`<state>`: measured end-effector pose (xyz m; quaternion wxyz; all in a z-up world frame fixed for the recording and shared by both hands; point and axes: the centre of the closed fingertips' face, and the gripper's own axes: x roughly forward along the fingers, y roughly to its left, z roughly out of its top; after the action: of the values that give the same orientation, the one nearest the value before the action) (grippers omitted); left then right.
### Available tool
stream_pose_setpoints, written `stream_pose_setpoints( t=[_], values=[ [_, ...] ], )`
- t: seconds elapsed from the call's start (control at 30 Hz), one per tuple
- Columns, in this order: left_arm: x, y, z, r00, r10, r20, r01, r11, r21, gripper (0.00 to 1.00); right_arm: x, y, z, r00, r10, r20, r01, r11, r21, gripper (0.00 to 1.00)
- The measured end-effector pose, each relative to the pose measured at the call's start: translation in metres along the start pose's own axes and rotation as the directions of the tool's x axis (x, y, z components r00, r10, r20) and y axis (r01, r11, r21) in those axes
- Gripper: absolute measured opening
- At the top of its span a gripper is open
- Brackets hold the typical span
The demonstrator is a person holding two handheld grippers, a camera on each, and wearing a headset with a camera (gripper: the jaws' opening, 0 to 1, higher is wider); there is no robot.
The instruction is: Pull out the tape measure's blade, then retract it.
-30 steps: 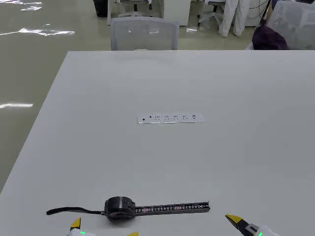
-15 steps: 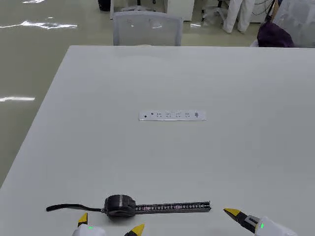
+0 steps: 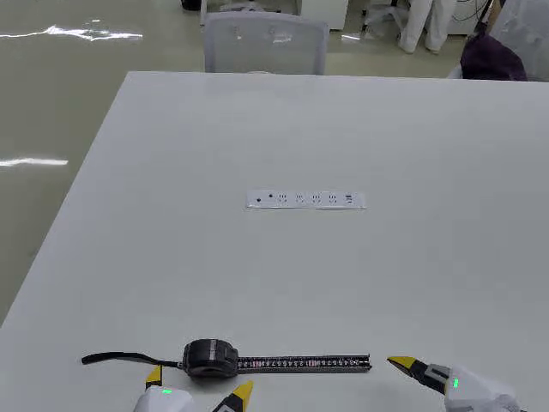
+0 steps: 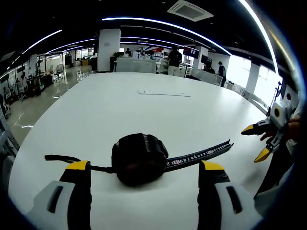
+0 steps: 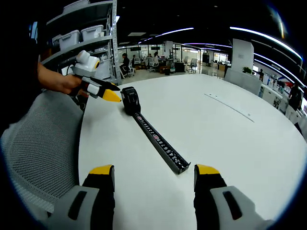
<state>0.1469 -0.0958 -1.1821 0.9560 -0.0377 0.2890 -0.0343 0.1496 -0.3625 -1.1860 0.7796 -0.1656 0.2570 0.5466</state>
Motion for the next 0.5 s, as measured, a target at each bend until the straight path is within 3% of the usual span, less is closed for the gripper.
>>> stream_pose_setpoints(
  t=[0.33, 0.5],
  values=[
    [0.014, 0.001, -0.002, 0.9997, 0.021, -0.009, -0.022, 0.998, -0.064, 0.9, 0.012, -0.016, -0.008, 0.9976, 0.061, -0.034, -0.063, 0.997, -0.047, 0.66],
    [0.022, 0.001, -0.002, 0.9994, 0.033, -0.01, -0.034, 0.996, -0.08, 0.9, 0.017, -0.024, -0.009, 0.9958, 0.08, -0.044, -0.083, 0.994, -0.068, 0.57]
  ],
)
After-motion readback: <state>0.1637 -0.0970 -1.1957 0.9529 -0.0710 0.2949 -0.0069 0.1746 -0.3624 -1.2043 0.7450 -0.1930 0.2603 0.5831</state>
